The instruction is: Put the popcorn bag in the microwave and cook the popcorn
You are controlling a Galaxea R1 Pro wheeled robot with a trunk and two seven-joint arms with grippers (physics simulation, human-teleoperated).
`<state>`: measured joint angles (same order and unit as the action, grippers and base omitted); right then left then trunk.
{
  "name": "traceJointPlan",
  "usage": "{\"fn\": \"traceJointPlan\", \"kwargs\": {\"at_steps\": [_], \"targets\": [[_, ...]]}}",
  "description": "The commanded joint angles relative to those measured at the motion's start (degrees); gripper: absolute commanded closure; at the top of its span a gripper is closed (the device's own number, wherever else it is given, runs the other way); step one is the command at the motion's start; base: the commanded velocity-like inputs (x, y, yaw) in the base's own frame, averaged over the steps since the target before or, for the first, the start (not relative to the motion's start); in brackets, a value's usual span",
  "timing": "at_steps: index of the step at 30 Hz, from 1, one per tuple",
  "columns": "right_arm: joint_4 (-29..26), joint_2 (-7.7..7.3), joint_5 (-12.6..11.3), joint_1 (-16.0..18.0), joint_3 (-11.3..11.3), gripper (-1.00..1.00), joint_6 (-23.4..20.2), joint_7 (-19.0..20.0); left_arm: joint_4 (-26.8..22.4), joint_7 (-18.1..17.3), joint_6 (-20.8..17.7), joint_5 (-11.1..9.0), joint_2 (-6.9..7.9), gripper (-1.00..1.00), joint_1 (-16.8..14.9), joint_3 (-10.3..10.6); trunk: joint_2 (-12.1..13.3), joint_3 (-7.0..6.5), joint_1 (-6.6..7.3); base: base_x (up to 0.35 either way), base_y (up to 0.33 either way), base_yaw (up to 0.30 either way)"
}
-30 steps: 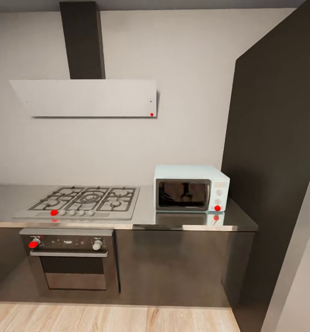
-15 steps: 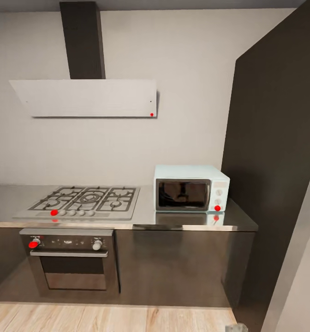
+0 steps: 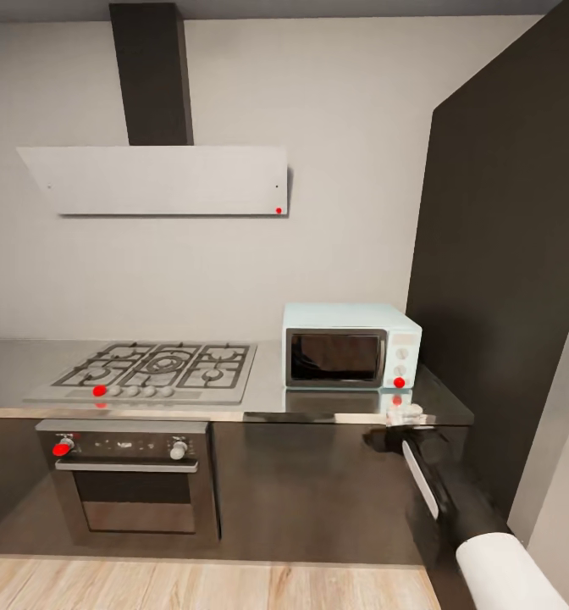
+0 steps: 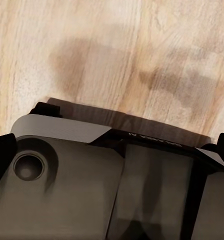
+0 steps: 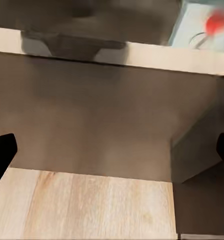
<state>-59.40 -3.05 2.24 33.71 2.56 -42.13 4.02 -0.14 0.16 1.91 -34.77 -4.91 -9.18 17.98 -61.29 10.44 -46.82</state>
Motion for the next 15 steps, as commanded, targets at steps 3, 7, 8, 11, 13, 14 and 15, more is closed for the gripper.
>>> {"fn": "traceJointPlan", "kwargs": {"at_steps": [3, 7, 8, 11, 13, 14, 15], "targets": [[-5.4, -0.28, 0.2, 1.5, -0.2, -1.0, -1.5, -3.7, 0.1, 0.0, 0.2, -0.5, -0.02, -1.0, 0.0, 0.5, -0.1, 0.09, -0.01, 0.0, 0.0, 0.0], [-13.3, -0.37, 0.1, 1.8, -3.9, -1.0, -4.0, -6.1, 0.1, 0.0, 0.2, -0.5, -0.02, -1.0, 0.0, 0.5, -0.1, 0.09, -0.01, 0.0, 0.0, 0.0], [-14.0, -0.37, 0.1, 1.8, -5.4, -1.0, -3.8, -6.2, 0.1, 0.0, 0.2, -0.5, -0.02, -1.0, 0.0, 0.5, -0.1, 0.09, -0.01, 0.0, 0.0, 0.0], [-14.3, -0.23, -0.2, 1.8, -10.9, -1.0, 1.0, -5.9, 0.1, 0.0, 0.2, -0.5, 0.02, -1.0, 0.0, 0.5, -0.1, 0.09, -0.01, 0.0, 0.0, 0.0], [-14.0, -0.59, -0.5, 1.8, -14.3, -1.0, 6.8, -4.9, 0.1, 0.0, 0.2, -0.5, 0.06, -1.0, 0.0, 0.5, -0.1, 0.09, -0.01, 0.0, 0.0, 0.0], [-13.6, -0.64, -0.5, 1.7, -14.8, -1.0, 8.2, -4.0, 0.1, 0.0, 0.2, -0.5, 0.06, -1.0, 0.0, 0.5, -0.1, 0.09, -0.01, 0.0, 0.0, 0.0], [-12.3, -0.72, -0.3, 1.7, -15.2, -1.0, 9.5, -1.8, 0.1, 0.0, 0.2, -0.5, 0.07, -1.0, 0.0, 0.5, -0.1, 0.09, -0.01, 0.0, 0.0, 0.0]]}}
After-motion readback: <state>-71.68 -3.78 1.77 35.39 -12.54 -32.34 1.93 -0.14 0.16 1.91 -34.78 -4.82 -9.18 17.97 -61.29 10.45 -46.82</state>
